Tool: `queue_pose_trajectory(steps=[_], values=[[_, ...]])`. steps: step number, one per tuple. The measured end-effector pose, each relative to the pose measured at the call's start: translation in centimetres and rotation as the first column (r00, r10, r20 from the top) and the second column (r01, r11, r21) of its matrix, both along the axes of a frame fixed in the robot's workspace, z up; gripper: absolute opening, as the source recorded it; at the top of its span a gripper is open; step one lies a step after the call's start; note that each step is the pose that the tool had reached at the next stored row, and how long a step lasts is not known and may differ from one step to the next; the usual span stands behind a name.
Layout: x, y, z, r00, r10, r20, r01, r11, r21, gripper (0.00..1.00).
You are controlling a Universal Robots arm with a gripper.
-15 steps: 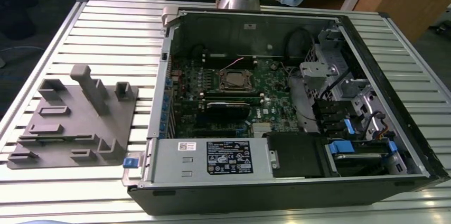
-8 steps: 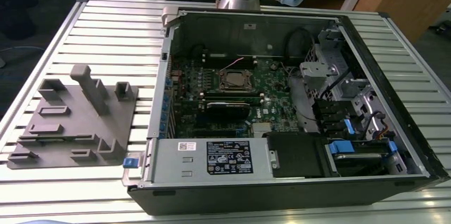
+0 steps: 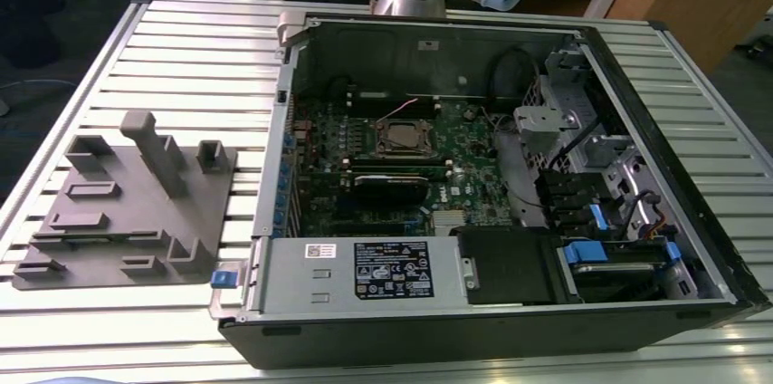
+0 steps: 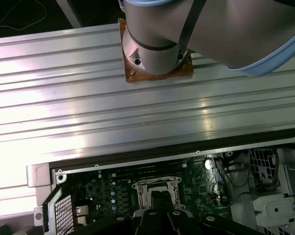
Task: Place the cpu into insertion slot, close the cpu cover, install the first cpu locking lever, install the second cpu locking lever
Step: 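Install the first cpu locking lever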
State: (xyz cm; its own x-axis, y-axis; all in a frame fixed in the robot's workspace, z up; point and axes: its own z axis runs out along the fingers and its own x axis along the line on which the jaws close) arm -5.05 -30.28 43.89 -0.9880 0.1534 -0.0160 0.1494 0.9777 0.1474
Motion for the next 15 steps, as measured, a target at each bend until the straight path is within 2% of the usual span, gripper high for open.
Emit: queue_pose_trajectory(steps=[12,15], values=[[0.0,0.00,-2.18,1.0000,0.000,0.0000,0.000,1.0000,-0.0028,0.11],[0.0,0.00,-2.41,1.0000,0.000,0.0000,0.000,1.0000,-0.0084,0.11]])
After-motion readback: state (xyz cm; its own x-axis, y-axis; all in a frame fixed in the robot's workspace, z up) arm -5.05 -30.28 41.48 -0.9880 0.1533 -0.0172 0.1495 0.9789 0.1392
